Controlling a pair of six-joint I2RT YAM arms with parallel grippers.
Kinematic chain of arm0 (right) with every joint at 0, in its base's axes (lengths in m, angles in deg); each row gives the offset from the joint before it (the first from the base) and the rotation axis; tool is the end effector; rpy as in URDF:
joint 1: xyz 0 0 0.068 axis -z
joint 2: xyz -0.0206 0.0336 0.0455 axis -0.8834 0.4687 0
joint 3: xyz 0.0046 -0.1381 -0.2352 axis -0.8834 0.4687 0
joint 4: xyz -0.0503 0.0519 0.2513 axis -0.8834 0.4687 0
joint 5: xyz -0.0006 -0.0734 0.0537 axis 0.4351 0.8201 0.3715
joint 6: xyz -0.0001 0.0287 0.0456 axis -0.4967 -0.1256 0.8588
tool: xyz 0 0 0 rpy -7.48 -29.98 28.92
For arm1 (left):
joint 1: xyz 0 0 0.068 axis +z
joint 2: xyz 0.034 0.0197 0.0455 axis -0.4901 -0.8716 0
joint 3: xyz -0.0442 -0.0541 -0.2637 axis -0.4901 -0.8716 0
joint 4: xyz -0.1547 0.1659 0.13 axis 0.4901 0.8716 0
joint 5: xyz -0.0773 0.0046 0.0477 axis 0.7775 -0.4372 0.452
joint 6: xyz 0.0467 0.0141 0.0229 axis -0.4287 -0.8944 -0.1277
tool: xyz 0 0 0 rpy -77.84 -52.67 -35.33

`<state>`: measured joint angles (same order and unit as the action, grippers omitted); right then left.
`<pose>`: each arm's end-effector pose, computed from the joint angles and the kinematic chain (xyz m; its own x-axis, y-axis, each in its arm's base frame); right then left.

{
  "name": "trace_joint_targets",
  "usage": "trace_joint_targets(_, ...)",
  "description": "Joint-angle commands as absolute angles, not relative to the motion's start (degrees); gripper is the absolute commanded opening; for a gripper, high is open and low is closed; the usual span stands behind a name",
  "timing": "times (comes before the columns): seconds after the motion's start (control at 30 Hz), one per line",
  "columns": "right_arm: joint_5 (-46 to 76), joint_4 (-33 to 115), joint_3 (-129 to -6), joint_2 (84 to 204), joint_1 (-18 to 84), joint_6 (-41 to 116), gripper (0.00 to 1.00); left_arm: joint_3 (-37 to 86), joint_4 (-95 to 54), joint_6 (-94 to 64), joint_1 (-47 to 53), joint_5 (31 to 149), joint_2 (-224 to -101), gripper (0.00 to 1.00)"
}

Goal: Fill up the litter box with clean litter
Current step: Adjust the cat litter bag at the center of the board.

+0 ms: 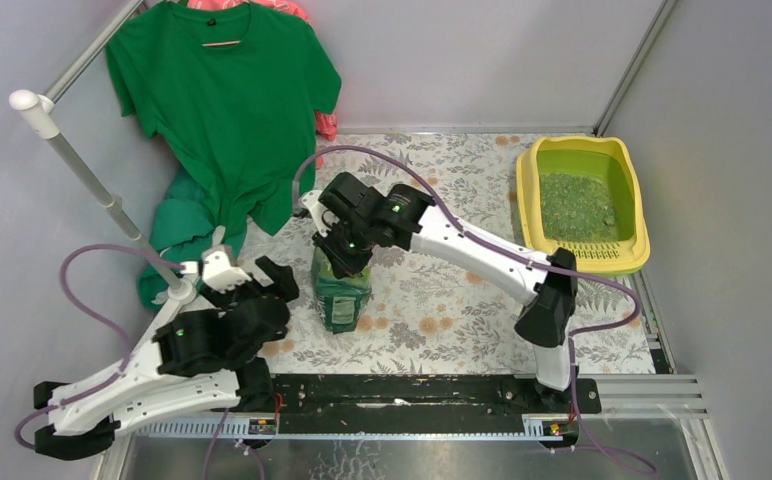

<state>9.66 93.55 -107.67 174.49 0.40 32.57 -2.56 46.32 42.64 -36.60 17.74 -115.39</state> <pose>0.1966 0.3809 0.3561 -0.3847 -0.6490 -0.6564 -0.9160 0.3560 0.1849 0.0551 -0.0453 0.3015 -0.2500 -0.4418 -0.8616 -0.2248 0.8920 -0.3921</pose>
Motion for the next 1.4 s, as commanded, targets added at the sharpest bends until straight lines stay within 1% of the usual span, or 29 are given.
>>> trace_joint_targets(0.0,9.5,84.5,-107.4,163.2,0.0,36.5,0.0,-6.9,41.4,47.7,-36.8,19.1,-120.3,0.96)
trace_joint_targets(0.17,5.9,81.1,-102.8,160.0,1.5,38.4,0.0,-9.6,34.6,47.9,-36.8,16.7,-123.4,0.91)
trace_joint_targets(0.3,1.6,79.3,-101.0,158.8,3.6,41.2,0.0,-12.5,25.4,43.7,-36.7,15.4,-127.1,0.88)
trace_joint_targets(0.33,-0.2,78.2,-100.3,158.3,3.9,42.1,0.0,-14.1,20.4,41.0,-36.7,15.8,-128.0,0.88)
trace_joint_targets(0.37,-2.4,76.7,-99.5,157.8,4.3,43.2,0.0,-17.1,12.3,36.0,-36.7,17.2,-129.1,0.87)
trace_joint_targets(0.4,-3.1,75.3,-99.0,157.3,4.5,44.0,0.0,-19.9,2.9,30.7,-36.7,19.6,-130.3,0.84)
trace_joint_targets(0.43,-5.0,73.9,-98.5,157.0,4.8,44.8,0.0,-22.2,-4.6,28.3,-36.7,22.2,-131.9,0.82)
trace_joint_targets(0.53,-9.2,69.0,-96.8,155.7,6.3,47.5,0.0,-28.2,-22.4,26.0,-36.4,27.6,-138.9,0.8)
trace_joint_targets(0.6,-9.4,69.8,-97.0,154.8,6.7,46.8,0.0,-30.3,-27.9,24.8,-36.3,29.6,-140.8,0.78)
trace_joint_targets(0.67,-9.5,71.8,-96.8,153.0,7.4,45.4,0.0,-32.7,-31.5,22.0,-36.4,31.8,-137.3,0.77)
trace_joint_targets(0.77,-9.4,75.7,-97.3,151.2,8.4,43.0,0.0,-34.9,-29.6,19.2,-36.4,32.5,-125.4,0.77)
trace_joint_targets(0.83,-8.2,78.0,-98.2,150.8,8.5,41.5,0.0,-34.8,-24.7,18.1,-36.3,31.7,-116.3,0.77)
trace_joint_targets(0.9,-7.9,78.6,-98.4,150.9,8.5,41.1,0.0,-33.6,-19.3,17.5,-36.3,29.9,-111.6,0.76)
trace_joint_targets(0.97,-7.9,80.0,-99.8,152.2,8.5,40.9,0.0,-32.0,-13.7,17.4,-36.3,28.2,-110.5,0.76)
trace_joint_targets(1.07,-6.9,82.0,-102.1,154.7,8.5,41.5,0.0,-29.9,-10.1,18.1,-36.3,27.0,-113.2,0.75)
trace_joint_targets(1.17,-6.2,82.2,-102.9,156.6,8.4,43.9,0.0,-29.1,-10.1,19.1,-36.3,27.2,-116.5,0.75)
trace_joint_targets(1.23,-7.7,81.4,-102.2,157.4,8.3,45.2,0.0,-29.8,-11.5,19.1,-36.3,27.7,-117.7,0.75)
trace_joint_targets(1.27,-8.2,80.6,-101.6,157.6,8.1,45.5,0.05,-30.2,-12.0,19.0,-36.3,27.9,-117.9,0.75)
trace_joint_targets(1.3,-8.5,80.2,-101.1,157.7,7.7,45.5,0.18,-30.5,-12.2,19.0,-36.3,28.2,-118.0,0.75)
trace_joint_targets(1.33,-8.4,80.1,-100.6,157.8,7.4,45.4,0.28,-30.7,-12.3,19.0,-36.3,28.4,-117.9,0.75)
trace_joint_targets(1.37,-8.4,80.4,-100.2,157.8,7.0,45.1,0.34,-31.0,-12.3,18.9,-36.3,28.5,-117.6,0.75)
